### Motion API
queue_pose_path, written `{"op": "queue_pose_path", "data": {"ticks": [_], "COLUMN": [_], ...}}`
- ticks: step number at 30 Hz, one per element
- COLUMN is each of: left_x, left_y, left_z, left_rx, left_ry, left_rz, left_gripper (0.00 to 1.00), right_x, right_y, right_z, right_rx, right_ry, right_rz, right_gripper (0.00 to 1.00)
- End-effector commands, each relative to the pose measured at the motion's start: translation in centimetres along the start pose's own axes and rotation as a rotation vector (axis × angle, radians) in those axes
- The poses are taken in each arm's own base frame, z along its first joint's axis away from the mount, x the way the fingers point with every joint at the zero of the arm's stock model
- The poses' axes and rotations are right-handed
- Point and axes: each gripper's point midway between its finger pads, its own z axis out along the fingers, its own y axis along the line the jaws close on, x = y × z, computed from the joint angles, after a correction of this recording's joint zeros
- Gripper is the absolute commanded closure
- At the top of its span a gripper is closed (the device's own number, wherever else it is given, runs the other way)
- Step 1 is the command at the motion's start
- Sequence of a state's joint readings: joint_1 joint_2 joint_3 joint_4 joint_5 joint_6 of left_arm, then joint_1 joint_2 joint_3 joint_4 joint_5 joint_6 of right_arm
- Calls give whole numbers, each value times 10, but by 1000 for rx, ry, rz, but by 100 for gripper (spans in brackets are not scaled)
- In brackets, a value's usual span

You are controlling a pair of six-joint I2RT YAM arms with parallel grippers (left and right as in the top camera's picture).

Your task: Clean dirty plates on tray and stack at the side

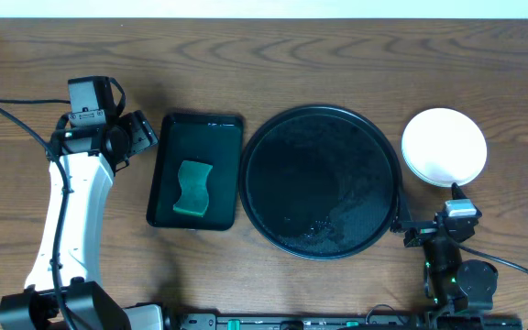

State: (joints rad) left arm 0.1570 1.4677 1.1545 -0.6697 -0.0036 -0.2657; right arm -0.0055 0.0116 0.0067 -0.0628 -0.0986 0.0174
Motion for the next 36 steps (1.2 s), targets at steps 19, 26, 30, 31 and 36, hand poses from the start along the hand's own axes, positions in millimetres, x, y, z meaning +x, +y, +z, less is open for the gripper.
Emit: {"op": "queue_pose_path", "data": {"ticks": [19,26,30,31,36], "left_x": [-7,-9,-14,-16,-25], "left_y": [1,1,0,0,-2], "left_z": [-4,-10,-23,-29,-62], "left_rx": [-4,1,15,20,53], "left_ry": [-21,-36,-76,-91,-184], "left_rz": [-14,-15,-18,-19,-25], "left_gripper": [20,20,20,20,20], "right_x": [0,0,0,0,0], "right_y": [0,0,0,0,0], "right_z": [0,0,0,0,0], "right_rx": [-2,-2,-2,-2,-2], "right_ry": [-3,-2,-3,-3,-3], "right_rz": [-11,-11,-11,-11,-11], "right_gripper": [1,1,1,1,1]}}
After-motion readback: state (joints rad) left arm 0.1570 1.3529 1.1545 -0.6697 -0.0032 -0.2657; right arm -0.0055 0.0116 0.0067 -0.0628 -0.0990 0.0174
